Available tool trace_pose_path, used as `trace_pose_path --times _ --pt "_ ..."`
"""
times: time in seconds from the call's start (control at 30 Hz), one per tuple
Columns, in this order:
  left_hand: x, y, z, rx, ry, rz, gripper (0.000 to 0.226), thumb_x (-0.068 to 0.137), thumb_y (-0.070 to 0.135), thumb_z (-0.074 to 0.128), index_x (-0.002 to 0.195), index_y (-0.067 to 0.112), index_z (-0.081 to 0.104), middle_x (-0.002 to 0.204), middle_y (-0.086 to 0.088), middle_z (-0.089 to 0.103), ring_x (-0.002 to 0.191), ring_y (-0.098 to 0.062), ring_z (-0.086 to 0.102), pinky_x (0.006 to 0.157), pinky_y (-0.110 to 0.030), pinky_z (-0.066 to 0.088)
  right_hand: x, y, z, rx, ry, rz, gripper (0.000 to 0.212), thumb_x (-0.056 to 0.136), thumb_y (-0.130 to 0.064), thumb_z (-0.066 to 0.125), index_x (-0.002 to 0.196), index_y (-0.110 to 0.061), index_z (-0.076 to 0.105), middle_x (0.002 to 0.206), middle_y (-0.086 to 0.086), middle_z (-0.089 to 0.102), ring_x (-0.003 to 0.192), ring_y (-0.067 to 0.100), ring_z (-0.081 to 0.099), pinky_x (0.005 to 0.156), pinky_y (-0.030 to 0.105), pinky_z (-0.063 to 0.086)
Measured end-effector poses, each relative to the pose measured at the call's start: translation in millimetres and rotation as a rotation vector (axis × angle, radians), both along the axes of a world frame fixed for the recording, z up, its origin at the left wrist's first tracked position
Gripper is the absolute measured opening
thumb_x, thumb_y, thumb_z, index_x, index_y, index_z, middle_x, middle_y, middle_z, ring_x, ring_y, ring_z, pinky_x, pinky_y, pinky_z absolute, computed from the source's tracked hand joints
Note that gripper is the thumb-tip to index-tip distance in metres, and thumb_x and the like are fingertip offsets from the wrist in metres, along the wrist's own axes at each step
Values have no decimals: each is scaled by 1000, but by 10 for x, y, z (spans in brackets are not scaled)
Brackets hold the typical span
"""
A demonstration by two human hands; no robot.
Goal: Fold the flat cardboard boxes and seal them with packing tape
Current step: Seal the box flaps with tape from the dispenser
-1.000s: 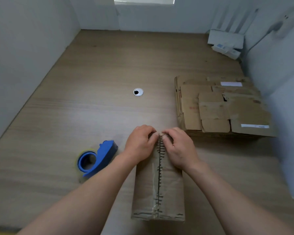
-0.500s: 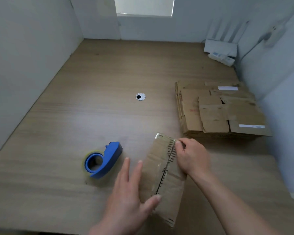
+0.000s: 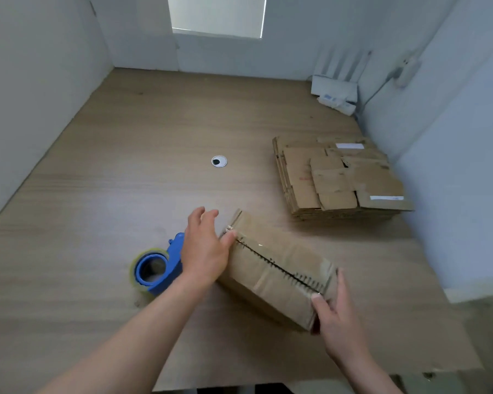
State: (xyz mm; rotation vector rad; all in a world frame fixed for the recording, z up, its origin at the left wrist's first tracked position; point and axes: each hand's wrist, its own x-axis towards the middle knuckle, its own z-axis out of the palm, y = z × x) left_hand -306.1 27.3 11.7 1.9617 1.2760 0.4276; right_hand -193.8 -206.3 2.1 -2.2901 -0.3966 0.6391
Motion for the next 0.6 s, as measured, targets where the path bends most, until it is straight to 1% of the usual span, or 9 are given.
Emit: trace_pose_path --times 0.07,0.1,0.13,0.2,0.23,0.3,0.4,0.5,0.6 --pt "24 -66 64 17 7 -46 56 94 44 59 142 18 46 149 2 39 131 -21 46 104 -40 42 -16 -47 37 -49 -59 -1 105 80 -30 76 159 -33 6 128 7 59 115 28 57 100 44 46" --pt "37 -112 60 11 19 -77 56 95 45 58 143 19 45 146 2 43 126 -20 50 102 -41 44 35 -55 79 -86 -139 23 112 76 -31 79 159 -32 3 135 8 52 122 27 51 104 45 44" --pt "49 -160 49 5 40 -109 57 95 45 56 144 20 43 144 2 45 124 -20 51 101 -41 45 106 -49 128 -105 -223 62 115 74 -32 80 159 -30 3 146 7 42 134 25 41 112 44 38" --pt "79 -205 20 24 86 -151 57 97 43 55 148 23 38 145 3 46 125 -20 51 101 -41 46 229 24 221 -83 -287 224 105 77 -40 76 159 -29 10 155 -6 28 145 15 25 119 37 24" --pt "103 -198 28 39 100 -169 57 97 40 55 149 24 38 146 4 47 127 -20 51 102 -40 45 282 72 237 -94 -269 315 97 78 -49 70 157 -30 18 153 -10 29 144 11 27 118 33 24" --pt "172 -151 52 51 108 -232 57 97 36 58 149 24 38 146 5 49 129 -20 50 104 -36 42 367 116 239 -165 -244 404 83 77 -62 62 150 -31 38 140 -9 45 130 13 45 108 31 38" --pt "297 -80 71 87 118 -316 70 93 38 65 152 24 32 156 3 38 142 -20 36 111 -36 34 414 88 275 -270 -261 352 73 70 -72 69 131 -33 55 120 -6 61 112 17 59 89 31 48" --pt "313 -174 102 124 154 -125 85 87 51 68 155 24 23 166 2 10 150 -19 11 117 -41 26 362 52 259 -335 -210 358 92 61 -83 67 138 -36 43 124 -5 67 114 20 63 85 30 47" --pt "261 -478 -26 -1 157 -64 84 87 54 66 154 27 24 166 2 5 151 -20 11 119 -41 25 281 32 197 -372 -118 436 107 64 -89 57 150 -38 21 133 -5 64 120 21 61 92 33 48"
